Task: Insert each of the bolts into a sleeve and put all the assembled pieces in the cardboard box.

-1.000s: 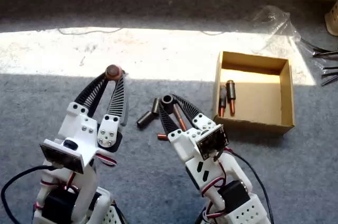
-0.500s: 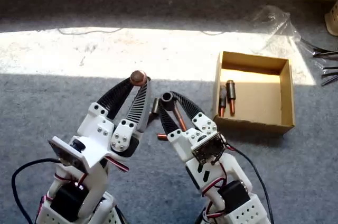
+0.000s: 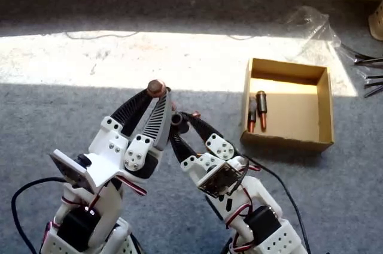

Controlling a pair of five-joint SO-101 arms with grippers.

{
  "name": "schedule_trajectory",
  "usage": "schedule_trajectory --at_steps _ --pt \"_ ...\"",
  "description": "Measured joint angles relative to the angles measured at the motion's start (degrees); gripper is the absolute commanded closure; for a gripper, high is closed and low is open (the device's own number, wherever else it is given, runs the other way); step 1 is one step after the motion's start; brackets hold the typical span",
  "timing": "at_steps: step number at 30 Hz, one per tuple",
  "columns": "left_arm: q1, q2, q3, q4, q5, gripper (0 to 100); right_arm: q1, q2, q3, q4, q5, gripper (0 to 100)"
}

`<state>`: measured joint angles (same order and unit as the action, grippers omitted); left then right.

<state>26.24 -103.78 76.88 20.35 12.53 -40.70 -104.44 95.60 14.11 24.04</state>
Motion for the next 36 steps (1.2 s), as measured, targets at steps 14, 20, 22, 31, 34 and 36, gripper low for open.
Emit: schedule_trajectory --at_steps 14,20,22,31,34,36 --pt "0.0 0.0 2.5 0.0 1.1 99 0.0 0.0 0.0 0.0 0.4 99.4" --pt "0.0 0.0 2.5 0.0 1.1 99 0.0 0.0 0.0 0.0 0.4 99.4" --pt "0.0 0.0 2.5 0.0 1.1 99 0.0 0.0 0.0 0.0 0.4 99.4" --pt "0.0 0.0 2.5 0.0 1.1 99 0.0 0.0 0.0 0.0 -2.1 99.4" --pt "0.0 0.0 2.5 0.0 1.1 99 0.0 0.0 0.0 0.0 -2.3 99.4" --pt "0.0 0.0 2.5 0.0 1.1 99 0.0 0.0 0.0 0.0 -2.0 99.4"
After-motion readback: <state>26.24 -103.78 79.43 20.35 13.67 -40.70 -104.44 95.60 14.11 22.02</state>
